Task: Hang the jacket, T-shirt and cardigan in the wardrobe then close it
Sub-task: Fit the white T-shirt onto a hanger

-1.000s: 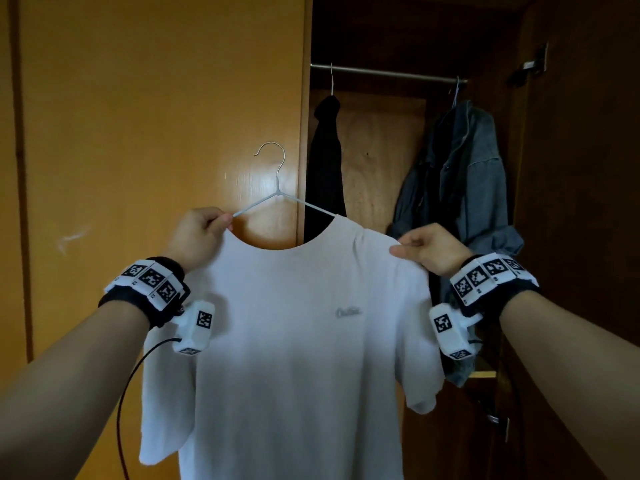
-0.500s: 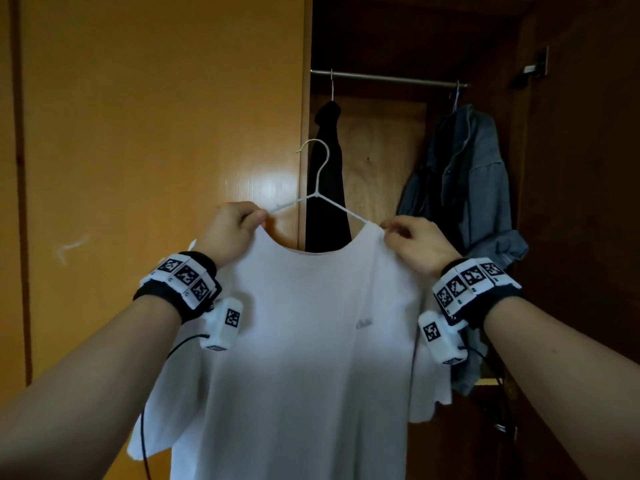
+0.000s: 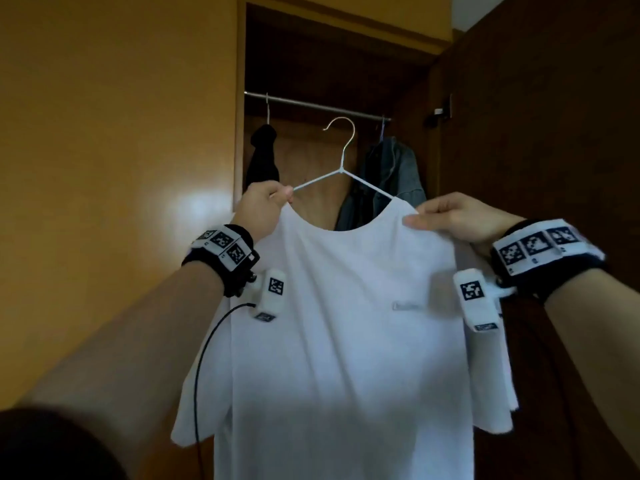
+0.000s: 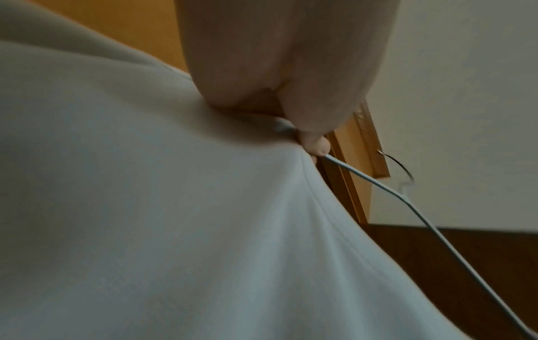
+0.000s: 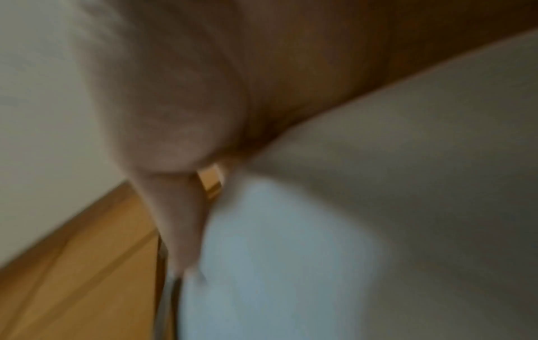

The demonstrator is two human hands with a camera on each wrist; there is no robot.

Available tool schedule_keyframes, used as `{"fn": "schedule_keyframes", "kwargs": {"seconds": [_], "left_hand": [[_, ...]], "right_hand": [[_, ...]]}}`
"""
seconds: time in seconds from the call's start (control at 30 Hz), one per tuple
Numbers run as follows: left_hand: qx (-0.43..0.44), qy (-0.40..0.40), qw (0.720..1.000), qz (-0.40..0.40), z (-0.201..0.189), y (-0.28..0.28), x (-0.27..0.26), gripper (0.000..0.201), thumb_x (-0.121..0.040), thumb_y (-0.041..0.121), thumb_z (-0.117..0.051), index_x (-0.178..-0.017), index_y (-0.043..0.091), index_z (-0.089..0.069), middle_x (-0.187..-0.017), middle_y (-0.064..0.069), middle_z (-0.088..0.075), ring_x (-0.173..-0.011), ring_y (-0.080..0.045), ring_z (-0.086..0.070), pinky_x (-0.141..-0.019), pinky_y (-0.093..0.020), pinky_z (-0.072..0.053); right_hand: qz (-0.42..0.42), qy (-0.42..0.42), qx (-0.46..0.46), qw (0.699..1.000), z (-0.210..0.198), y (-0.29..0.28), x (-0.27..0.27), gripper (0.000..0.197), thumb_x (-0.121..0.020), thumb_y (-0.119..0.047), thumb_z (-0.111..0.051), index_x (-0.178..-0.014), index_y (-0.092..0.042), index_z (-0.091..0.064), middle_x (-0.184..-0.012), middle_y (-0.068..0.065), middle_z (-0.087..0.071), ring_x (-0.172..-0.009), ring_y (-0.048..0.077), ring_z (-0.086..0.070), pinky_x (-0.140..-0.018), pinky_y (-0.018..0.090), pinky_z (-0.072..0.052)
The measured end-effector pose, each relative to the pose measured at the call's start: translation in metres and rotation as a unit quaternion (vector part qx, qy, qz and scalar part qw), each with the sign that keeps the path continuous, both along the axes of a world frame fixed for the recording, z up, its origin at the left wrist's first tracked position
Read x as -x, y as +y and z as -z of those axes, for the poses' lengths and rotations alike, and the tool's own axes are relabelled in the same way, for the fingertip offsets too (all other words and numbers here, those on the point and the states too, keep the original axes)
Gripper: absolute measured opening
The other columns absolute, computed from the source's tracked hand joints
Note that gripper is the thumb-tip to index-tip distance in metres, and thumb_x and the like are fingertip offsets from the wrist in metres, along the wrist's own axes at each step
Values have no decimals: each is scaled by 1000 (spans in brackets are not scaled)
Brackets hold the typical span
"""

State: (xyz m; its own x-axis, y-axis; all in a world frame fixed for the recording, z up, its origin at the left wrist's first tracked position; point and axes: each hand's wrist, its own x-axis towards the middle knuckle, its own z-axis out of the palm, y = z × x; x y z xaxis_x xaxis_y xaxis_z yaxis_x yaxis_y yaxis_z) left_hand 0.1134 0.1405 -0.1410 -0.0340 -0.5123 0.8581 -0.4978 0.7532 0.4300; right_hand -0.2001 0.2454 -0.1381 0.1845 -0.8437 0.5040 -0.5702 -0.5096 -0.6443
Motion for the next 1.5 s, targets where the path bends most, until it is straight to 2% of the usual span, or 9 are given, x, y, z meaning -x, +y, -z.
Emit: {"fn": "schedule_keyframes", "kwargs": {"seconds": [0.2, 0.37, 0.5, 0.63, 0.73, 0.97, 1.13, 1.23, 1.5], "left_hand": [[1, 58, 994, 97, -49, -42, 61, 25, -102, 23, -49, -95, 7, -67, -96, -5, -62, -92, -18, -56, -79, -26, -39], [-144, 116, 977, 109, -79, -79, 99, 66, -96, 48, -49, -151, 19, -29, -151, -7, -40, -131, -27, -46, -111, -39, -36], [-152, 253, 938, 180, -94, -113, 96, 77, -89, 48, -54, -153, 14, -27, -146, -3, -44, -129, -25, -46, -112, -42, -34], [-56, 349, 935, 20, -113, -145, 68, 63, -83, 32, -54, -141, 7, -48, -140, -19, -53, -126, -39, -52, -107, -49, -43], [20, 336, 938, -85, -126, -156, 56, 51, -77, 27, -49, -121, 3, -58, -124, -22, -60, -111, -42, -60, -95, -53, -51], [150, 209, 913, -317, -168, -179, 63, 42, -84, 13, -60, -126, 16, -56, -141, -14, -46, -133, -34, -39, -112, -46, -28], [29, 172, 885, -433, -184, -205, 69, 48, -84, 19, -60, -131, 12, -52, -142, -19, -45, -133, -41, -38, -110, -53, -25], [2, 141, 881, -452, -190, -214, 73, 41, -86, 17, -59, -127, 14, -55, -136, -17, -51, -129, -42, -41, -106, -54, -30], [4, 120, 930, -348, -189, -215, 69, 32, -93, 10, -58, -123, 2, -55, -125, -20, -58, -107, -38, -61, -73, -36, -45]], "right_hand": [[53, -82, 53, 994, -54, 44, 7, 21, -93, -19, -63, -100, -3, -75, -96, 21, -75, -84, 33, -73, -82, 46, -60], [179, -95, 159, 966, -87, 7, -14, 17, -90, -21, -66, -94, -7, -76, -105, 20, -72, -93, 29, -71, -84, 47, -59], [214, -157, 231, 936, -115, -36, -14, 25, -92, -18, -60, -104, 1, -72, -108, 28, -69, -95, 39, -68, -86, 51, -57], [184, -171, 264, 931, -125, -96, -16, 27, -96, -16, -56, -104, 4, -72, -106, 26, -70, -104, 38, -65, -85, 40, -55], [177, -168, 245, 939, -119, -160, -15, 26, -97, -17, -55, -108, 0, -71, -90, 13, -68, -90, 26, -65, -70, 31, -48], [202, -179, 285, 920, -140, -277, -16, 33, -95, -13, -49, -66, -3, -62, -58, 8, -53, -48, 21, -48, -44, 24, -38], [200, -181, 242, 932, -174, -338, -17, 25, -96, -22, -53, -103, 0, -62, -87, 13, -63, -74, 29, -60, -62, 31, -43], [217, -127, 220, 942, -188, -359, -13, 16, -99, -17, -51, -105, -3, -54, -70, 7, -51, -64, 23, -54, -63, 34, -46], [255, -11, 200, 946, -216, -375, -24, 37, -100, -12, -46, -133, 5, -44, -70, 7, -47, -81, 25, -58, -74, 34, -52]]}}
